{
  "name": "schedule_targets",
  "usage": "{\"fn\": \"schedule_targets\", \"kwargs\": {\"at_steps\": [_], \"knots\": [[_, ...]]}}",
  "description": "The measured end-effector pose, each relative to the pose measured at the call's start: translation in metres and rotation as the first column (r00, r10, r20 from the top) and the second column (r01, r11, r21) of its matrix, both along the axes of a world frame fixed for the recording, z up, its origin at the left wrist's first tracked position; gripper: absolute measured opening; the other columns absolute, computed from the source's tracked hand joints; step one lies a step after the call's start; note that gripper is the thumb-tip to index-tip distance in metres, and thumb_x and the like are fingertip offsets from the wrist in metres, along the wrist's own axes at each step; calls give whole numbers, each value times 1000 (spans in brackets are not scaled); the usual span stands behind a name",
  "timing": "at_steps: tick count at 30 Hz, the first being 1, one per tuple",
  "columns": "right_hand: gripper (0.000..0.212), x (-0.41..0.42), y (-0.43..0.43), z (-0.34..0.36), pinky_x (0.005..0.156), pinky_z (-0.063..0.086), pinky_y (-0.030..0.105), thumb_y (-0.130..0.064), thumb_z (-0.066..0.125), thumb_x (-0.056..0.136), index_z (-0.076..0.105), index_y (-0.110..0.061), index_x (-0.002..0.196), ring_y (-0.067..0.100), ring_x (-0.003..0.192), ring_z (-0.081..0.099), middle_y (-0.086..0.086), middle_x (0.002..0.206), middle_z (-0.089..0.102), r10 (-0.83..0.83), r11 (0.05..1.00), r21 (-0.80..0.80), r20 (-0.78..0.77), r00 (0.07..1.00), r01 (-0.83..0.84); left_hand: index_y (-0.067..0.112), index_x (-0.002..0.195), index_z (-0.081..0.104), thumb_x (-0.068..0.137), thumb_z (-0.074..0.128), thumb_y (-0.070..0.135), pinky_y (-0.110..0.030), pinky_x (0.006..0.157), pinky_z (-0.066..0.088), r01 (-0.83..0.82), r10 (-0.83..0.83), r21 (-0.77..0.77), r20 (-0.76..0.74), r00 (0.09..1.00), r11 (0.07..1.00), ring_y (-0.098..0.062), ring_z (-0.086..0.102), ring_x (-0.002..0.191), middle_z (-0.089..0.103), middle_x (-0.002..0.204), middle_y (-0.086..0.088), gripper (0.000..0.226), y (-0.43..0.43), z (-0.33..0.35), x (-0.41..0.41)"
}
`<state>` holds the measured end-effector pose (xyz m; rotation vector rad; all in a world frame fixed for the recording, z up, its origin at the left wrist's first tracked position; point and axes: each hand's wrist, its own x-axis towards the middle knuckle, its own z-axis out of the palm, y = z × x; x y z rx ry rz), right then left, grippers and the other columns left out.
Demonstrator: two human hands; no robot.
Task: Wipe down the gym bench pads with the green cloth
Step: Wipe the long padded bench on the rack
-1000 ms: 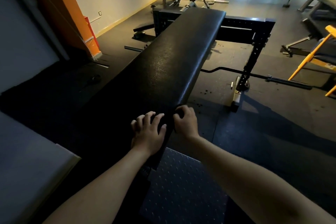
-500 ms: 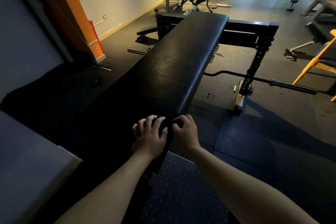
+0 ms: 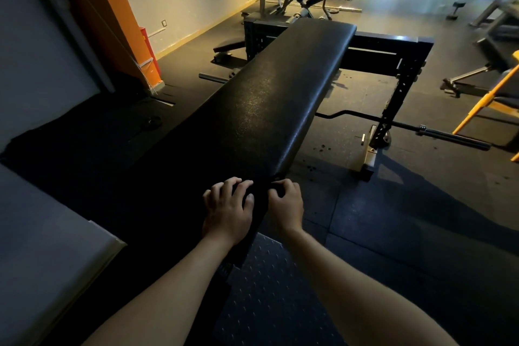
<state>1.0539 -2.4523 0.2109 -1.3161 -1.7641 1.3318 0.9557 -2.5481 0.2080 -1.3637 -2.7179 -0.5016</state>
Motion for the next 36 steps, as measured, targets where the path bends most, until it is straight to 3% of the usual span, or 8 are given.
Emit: {"fn": "schedule_targets", "kwargs": {"at_steps": [4, 8, 13, 17, 22, 26, 32, 36], "knots": [[7, 13, -19, -5, 77, 58, 44, -30, 62, 86, 56, -28, 83, 15, 83, 59, -7, 95, 54, 37, 999, -33, -48, 998, -38, 39, 137, 54, 90, 22, 61, -42, 111, 18, 8, -8, -16, 17, 1000, 1000, -20, 34, 132, 46, 143, 7, 61, -2, 3, 1], [6, 10, 17, 18, 71, 41, 19, -17, 60, 94, 58, -15, 100, 9, 85, 51, -1, 103, 50, -13, 999, 45, -35, 999, 14, 42, 141, 47, 88, 26, 65, -40, 114, 15, 4, -1, -71, 42, 999, 997, -18, 26, 138, 38, 148, 10, 61, -3, 8, 3], [27, -2, 46, 25, 92, 43, 28, -14, 55, 98, 57, -10, 125, 12, 102, 46, 1, 115, 44, -14, 998, 68, -17, 1000, 15, 44, 143, 44, 86, 29, 69, -39, 116, 17, 2, 1, -85, 37, 999, 996, -17, 25, 140, 36, 150, 12, 64, -3, 7, 3], [16, -3, 23, 9, 85, 47, 31, -17, 57, 95, 61, -13, 110, 14, 94, 53, 2, 110, 52, -2, 999, 42, 26, 1000, 1, 44, 142, 46, 86, 32, 70, -40, 115, 18, 8, -7, -76, 8, 1000, 997, -18, 26, 137, 38, 149, 11, 63, -2, 7, 2], [1, 14, -18, -16, 76, 59, 44, -24, 62, 87, 62, -23, 87, 19, 83, 64, 0, 91, 64, -44, 991, -130, -132, 990, 27, 43, 144, 44, 93, 41, 65, -42, 117, 17, 17, -14, -89, 32, 999, 996, -19, 24, 139, 36, 151, 9, 55, -2, 9, 3], [4, 26, -23, -10, 70, 62, 43, -16, 65, 89, 65, -15, 85, 22, 78, 69, 7, 85, 67, 26, 978, -200, -137, 990, -53, 44, 147, 38, 95, 39, 64, -42, 119, 14, 13, -7, -112, 60, 998, 994, -19, 19, 142, 29, 154, 10, 55, -4, 12, 6], [25, 19, 45, 0, 89, 55, 43, -20, 64, 91, 63, -15, 116, 22, 100, 60, 7, 110, 59, -28, 999, -25, -105, 994, 25, 41, 147, 36, 96, 42, 61, -40, 116, 14, -6, 16, -162, 64, 998, 987, -20, 20, 141, 28, 153, 8, 55, 3, 19, 10], [31, 0, 92, 3, 82, 60, 46, -23, 64, 91, 61, -23, 121, 24, 100, 63, 9, 118, 58, 4, 998, -67, -116, 993, -11, 39, 143, 40, 94, 49, 58, -39, 113, 15, -30, 44, -151, 91, 995, 988, -20, 22, 137, 32, 148, 7, 54, 9, 23, 13]]}}
